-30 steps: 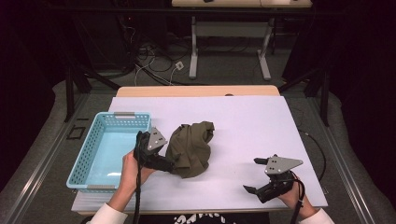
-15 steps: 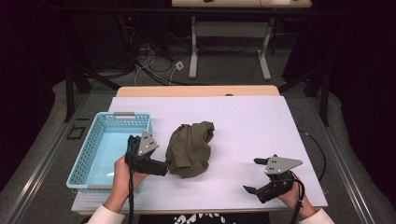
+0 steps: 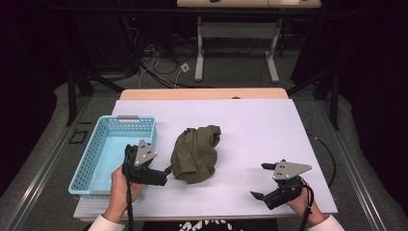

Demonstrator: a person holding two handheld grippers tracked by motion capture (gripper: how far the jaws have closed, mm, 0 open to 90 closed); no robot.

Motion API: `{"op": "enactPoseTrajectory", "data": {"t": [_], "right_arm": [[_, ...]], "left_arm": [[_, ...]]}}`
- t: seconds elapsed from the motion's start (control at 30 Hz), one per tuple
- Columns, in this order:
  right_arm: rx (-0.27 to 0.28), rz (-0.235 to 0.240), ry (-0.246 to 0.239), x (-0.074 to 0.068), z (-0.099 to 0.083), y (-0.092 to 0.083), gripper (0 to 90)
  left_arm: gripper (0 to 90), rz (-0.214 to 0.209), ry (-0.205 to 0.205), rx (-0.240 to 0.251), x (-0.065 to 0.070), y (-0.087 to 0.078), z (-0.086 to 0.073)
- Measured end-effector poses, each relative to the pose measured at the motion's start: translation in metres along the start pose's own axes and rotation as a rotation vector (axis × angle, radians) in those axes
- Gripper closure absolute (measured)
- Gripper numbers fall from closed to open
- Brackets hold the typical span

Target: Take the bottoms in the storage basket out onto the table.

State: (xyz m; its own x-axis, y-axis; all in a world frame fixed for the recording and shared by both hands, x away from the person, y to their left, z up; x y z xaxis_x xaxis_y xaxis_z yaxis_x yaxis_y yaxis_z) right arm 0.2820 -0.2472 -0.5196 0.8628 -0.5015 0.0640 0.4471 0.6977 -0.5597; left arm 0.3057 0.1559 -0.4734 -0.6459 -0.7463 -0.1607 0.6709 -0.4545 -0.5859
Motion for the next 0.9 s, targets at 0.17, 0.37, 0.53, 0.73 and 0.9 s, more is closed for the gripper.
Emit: {"op": "enactPoseTrajectory", "data": {"t": [0.17, 0.37, 0.53, 0.73, 0.9], "right_arm": [[-0.001, 0.001, 0.0, 0.0, 0.0, 0.0, 2.1], [-0.001, 0.001, 0.001, 0.0, 0.0, 0.0, 2.1], [-0.002, 0.003, 0.002, 0.0, 0.0, 0.001, 2.1], [-0.002, 0.003, 0.003, 0.0, 0.0, 0.001, 2.1], [-0.002, 0.003, 0.003, 0.0, 0.0, 0.001, 2.0]], "left_arm": [[0.0, -0.001, -0.001, -0.004, 0.001, -0.002, -0.005], [0.0, 0.003, -0.002, -0.001, 0.002, -0.007, -0.009], [0.0, 0.008, -0.004, -0.004, 0.001, -0.011, -0.014], [0.0, 0.014, -0.017, -0.002, 0.0, -0.015, -0.02], [0.0, 0.022, -0.023, 0.0, -0.001, -0.019, -0.024]]}}
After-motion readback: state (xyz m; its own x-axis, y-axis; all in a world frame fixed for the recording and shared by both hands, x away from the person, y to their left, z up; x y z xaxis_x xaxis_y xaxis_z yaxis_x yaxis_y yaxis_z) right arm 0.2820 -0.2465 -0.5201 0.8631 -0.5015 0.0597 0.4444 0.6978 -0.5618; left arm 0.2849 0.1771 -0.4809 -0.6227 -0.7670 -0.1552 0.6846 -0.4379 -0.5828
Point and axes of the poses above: each handheld gripper's, and its own axes: y roughly forward along the jaws, z roughly out of its top, x roughly to its right, the point moved 2 cm from there along y, roughly forward along the jaws
